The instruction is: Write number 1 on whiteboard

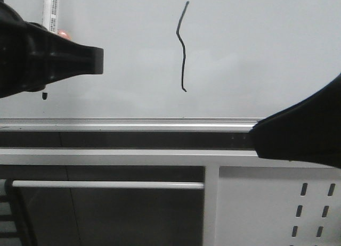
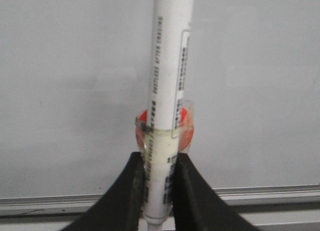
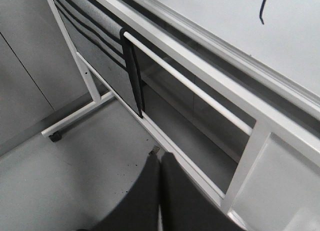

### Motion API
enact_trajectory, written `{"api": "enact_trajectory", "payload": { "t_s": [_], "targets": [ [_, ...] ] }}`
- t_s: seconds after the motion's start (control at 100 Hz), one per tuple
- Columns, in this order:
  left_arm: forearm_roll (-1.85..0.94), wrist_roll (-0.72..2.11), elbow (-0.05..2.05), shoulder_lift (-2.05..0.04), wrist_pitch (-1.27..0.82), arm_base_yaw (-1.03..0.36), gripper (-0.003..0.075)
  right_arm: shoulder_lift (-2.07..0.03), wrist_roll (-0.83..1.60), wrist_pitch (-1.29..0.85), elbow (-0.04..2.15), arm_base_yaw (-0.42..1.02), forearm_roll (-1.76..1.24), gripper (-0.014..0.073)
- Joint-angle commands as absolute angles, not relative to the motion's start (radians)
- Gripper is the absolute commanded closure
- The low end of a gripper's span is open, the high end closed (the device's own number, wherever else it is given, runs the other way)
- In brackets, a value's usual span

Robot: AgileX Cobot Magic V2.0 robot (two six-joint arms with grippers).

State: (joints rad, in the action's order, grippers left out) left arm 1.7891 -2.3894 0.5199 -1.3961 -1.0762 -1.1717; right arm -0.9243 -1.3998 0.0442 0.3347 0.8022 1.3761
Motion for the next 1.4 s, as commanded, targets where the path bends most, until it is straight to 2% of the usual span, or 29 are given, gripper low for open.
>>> {"api": "enact_trajectory", "payload": {
  "t_s": [0.0,0.45,0.67,1.39],
  "targets": [
    [1.862,-2.386,0.545,-1.376,-1.138,-1.155,0.0724,-0.915,-1.397,0.048,0.360,0.802,1.385,0.0665],
    [1.862,-2.380,0.560,-1.376,-1.085,-1.145,0.0724,-0.915,-1.397,0.048,0.360,0.802,1.385,0.0665],
    [1.862,-2.254,0.612,-1.376,-1.064,-1.141,0.0724,-0.915,-1.397,0.048,0.360,0.802,1.385,0.0665],
    [1.862,-2.264,0.664,-1.376,-0.818,-0.959,0.0724,-0.915,-1.397,0.048,0.360,0.802,1.385,0.0665]
  ]
}}
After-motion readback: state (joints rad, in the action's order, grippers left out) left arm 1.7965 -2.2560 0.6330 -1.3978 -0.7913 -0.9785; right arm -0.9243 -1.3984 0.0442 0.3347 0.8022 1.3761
